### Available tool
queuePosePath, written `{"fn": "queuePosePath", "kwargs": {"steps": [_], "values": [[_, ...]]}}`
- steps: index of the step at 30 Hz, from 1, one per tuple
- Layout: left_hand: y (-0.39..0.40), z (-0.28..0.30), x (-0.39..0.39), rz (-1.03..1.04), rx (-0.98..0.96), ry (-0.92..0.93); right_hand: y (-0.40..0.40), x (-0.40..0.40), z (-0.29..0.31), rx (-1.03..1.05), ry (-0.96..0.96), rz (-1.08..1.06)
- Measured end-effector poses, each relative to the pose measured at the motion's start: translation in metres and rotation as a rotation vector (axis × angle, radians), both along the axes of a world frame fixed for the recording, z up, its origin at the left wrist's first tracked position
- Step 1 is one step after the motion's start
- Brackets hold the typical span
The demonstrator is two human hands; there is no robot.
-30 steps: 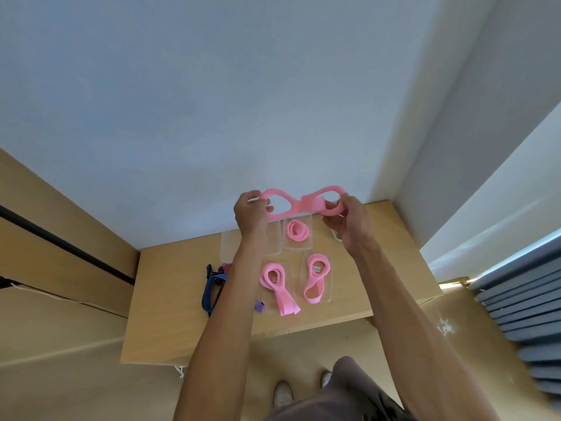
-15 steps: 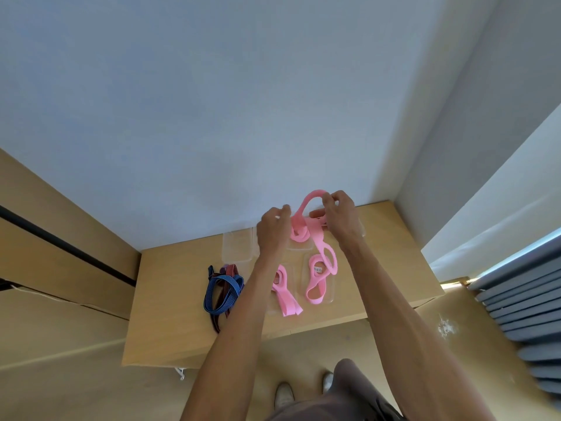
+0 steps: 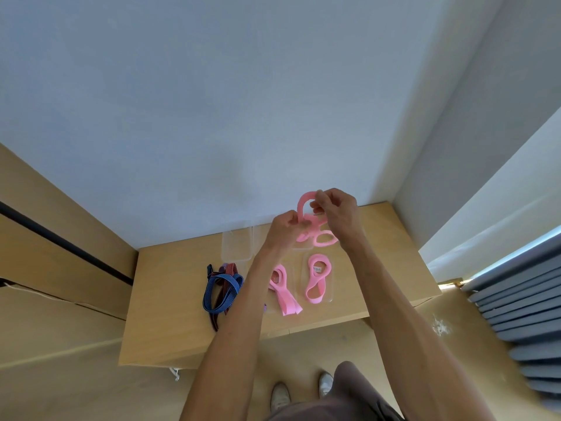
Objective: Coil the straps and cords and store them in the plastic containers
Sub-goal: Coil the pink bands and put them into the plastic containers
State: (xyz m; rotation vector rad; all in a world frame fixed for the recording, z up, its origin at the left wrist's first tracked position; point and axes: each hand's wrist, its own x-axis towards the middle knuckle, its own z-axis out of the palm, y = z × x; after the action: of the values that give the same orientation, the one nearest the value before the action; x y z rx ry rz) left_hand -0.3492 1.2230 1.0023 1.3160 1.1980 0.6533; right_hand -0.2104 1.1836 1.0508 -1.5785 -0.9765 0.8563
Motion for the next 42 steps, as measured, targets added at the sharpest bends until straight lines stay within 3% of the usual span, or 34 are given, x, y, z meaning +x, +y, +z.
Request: {"fn": "queuePosePath", "kwargs": {"steps": [6, 12, 17, 20, 23, 27, 31, 33, 35, 39, 42], "values": [[0.007, 0.005, -0.005, 0.156, -0.093, -0.193, -0.002, 0.000, -0.011, -0.054, -0.004, 0.067], [0.008, 0.009, -0.002, 0.350, -0.233, -0.513, -0.007, -0.003, -0.043, -0.249, 0.181, 0.186], [0.008, 0.019, -0.003, 0.423, -0.303, -0.689, -0.009, -0.009, -0.052, -0.219, 0.120, 0.249], [0.011, 0.018, -0.006, 0.441, -0.373, -0.829, -0.009, -0.012, -0.059, -0.332, 0.136, 0.227], [0.012, 0.016, -0.004, 0.418, -0.277, -0.669, -0.007, -0.012, -0.068, -0.527, 0.279, 0.091], [0.012, 0.003, 0.003, 0.366, -0.145, -0.455, -0.002, -0.015, -0.062, -0.531, 0.416, 0.052], [0.011, 0.001, 0.004, 0.360, -0.170, -0.448, 0.001, -0.021, -0.056, -0.291, 0.058, -0.214], [0.011, 0.002, 0.003, 0.342, -0.129, -0.386, 0.001, -0.020, -0.050, -0.134, 0.014, -0.310], [0.009, 0.002, 0.005, 0.308, -0.031, -0.290, 0.005, -0.021, -0.041, -0.090, 0.028, -0.254], [-0.001, 0.001, 0.016, 0.216, 0.341, -0.017, 0.019, -0.026, -0.024, -0.194, 0.099, -0.118], [-0.005, 0.001, 0.017, 0.155, 0.379, -0.015, 0.022, -0.024, -0.023, -0.235, 0.202, -0.002]]}}
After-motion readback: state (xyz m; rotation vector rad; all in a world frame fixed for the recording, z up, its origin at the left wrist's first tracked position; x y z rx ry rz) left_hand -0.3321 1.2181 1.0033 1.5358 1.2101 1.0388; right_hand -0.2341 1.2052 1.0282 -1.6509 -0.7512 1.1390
